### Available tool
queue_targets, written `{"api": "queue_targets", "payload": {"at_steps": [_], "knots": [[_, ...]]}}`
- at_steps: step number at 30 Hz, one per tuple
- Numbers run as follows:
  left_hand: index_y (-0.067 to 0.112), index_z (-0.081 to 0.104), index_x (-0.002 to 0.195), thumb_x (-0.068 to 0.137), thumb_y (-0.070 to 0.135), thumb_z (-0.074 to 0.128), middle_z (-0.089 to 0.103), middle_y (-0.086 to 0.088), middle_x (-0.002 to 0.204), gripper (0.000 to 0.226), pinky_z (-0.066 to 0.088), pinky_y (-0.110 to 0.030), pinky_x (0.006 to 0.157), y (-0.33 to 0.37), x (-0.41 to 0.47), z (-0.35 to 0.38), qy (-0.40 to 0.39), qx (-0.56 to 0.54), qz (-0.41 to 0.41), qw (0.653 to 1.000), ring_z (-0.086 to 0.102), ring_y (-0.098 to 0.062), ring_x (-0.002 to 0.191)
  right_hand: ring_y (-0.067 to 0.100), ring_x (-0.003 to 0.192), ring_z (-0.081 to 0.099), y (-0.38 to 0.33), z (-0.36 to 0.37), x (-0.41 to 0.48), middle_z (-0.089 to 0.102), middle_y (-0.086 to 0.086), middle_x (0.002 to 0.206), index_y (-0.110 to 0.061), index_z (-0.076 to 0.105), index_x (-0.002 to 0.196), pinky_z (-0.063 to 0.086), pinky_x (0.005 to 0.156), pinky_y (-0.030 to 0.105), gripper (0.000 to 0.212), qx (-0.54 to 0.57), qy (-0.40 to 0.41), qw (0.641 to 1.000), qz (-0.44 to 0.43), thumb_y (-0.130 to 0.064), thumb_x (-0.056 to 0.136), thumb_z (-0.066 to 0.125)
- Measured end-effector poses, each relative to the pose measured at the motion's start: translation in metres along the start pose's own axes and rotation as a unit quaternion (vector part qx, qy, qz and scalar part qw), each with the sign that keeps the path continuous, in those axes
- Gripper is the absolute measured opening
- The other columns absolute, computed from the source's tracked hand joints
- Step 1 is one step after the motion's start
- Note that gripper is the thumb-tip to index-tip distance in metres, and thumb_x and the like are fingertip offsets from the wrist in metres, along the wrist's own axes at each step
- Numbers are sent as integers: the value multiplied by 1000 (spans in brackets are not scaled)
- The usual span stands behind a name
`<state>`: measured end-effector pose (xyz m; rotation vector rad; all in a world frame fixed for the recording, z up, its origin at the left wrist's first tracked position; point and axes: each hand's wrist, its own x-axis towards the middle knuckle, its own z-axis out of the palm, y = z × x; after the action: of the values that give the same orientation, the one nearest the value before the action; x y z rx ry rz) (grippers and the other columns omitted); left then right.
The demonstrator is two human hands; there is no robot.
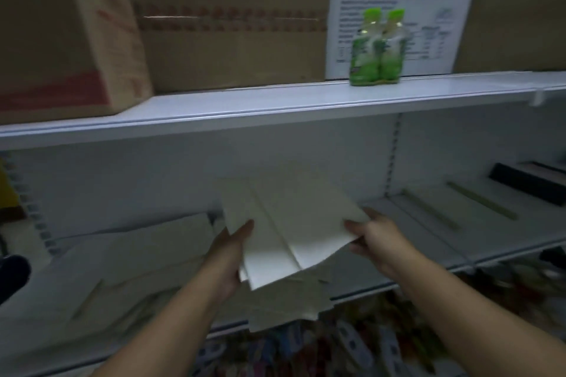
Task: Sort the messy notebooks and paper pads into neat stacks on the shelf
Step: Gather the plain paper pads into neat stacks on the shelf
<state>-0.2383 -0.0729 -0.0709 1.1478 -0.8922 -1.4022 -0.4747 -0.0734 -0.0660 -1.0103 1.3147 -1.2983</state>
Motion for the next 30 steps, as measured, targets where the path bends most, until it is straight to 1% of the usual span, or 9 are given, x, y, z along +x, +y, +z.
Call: {"api": "queue_targets", "payload": {"at_steps": [3, 6, 10, 14, 18, 22, 25, 27, 30], "knots": [[16, 61, 108, 90, 36, 58, 71, -6, 97, 27, 54, -28, 58, -24, -9, 62, -31, 5, -31, 999, 68, -21, 78, 13, 50, 61, 11, -28, -17, 64, 7, 88, -6, 55, 117, 52, 47, 22, 27, -36, -10, 999, 6, -4, 90, 58], [9, 61, 109, 91, 18, 59, 70, -9, 89, 20, 53, -25, 51, -48, -14, 100, -38, 10, -58, 998, 67, -21, 69, 13, 60, 61, 17, -72, -28, 67, 5, 93, -10, 60, 109, 49, 50, 19, 22, -113, 3, 994, 9, -13, 88, 64], [7, 61, 109, 90, 20, 58, 70, -14, 96, 24, 54, -30, 63, -71, -13, 136, -42, 18, -105, 993, 67, -29, 83, 15, 83, 57, 18, -128, -28, 61, 4, 114, -10, 52, 124, 47, 61, 24, 44, -147, -4, 987, 64, -29, 86, 66], [10, 62, 109, 95, 31, 51, 70, -17, 99, 28, 56, -34, 69, -82, -10, 177, -83, -5, -143, 986, 67, -31, 86, 11, 85, 56, 25, -148, -16, 58, -5, 94, -17, 47, 111, 49, 74, 30, 14, -83, -29, 989, 121, -15, 97, 49], [19, 62, 91, 99, 40, 42, 71, -3, 84, 30, 52, -44, 88, -96, 14, 206, -80, 0, -144, 986, 66, -24, 83, 16, 105, 52, 34, -166, 8, 54, -1, 111, -18, 45, 125, 40, 88, 30, 31, -85, 6, 993, 86, -8, 96, 49], [13, 52, 124, 95, 44, 46, 62, -11, 119, 43, 50, -46, 95, -117, 59, 230, -22, 119, -92, 988, 62, -30, 104, 10, 89, 61, 40, -187, 41, 65, 2, 106, -5, 54, 124, 50, 77, 17, 33, -135, 49, 987, 68, 3, 92, 51], [11, 60, 111, 80, 44, 58, 65, -14, 114, 46, 52, -47, 91, -136, 102, 238, -45, 212, -66, 974, 64, -30, 99, 9, 75, 62, 35, -198, 73, 66, 0, 89, -9, 59, 110, 50, 57, 13, 27, -166, 70, 980, 80, 6, 90, 50], [14, 60, 113, 62, 46, 62, 65, -12, 117, 60, 54, -49, 88, -137, 121, 245, -84, 235, -59, 967, 64, -29, 100, 14, 72, 62, 30, -202, 93, 64, 0, 84, -10, 59, 106, 53, 61, 21, 23, -193, 89, 972, 96, 5, 90, 50], [12, 41, 138, 73, 42, 67, 53, -13, 135, 76, 48, -44, 98, -125, 126, 255, -141, 337, -44, 930, 56, -30, 116, 24, 85, 62, 28, -209, 121, 63, 9, 100, 0, 58, 118, 53, 72, 28, 29, -256, 104, 955, 112, -4, 89, 55]]}}
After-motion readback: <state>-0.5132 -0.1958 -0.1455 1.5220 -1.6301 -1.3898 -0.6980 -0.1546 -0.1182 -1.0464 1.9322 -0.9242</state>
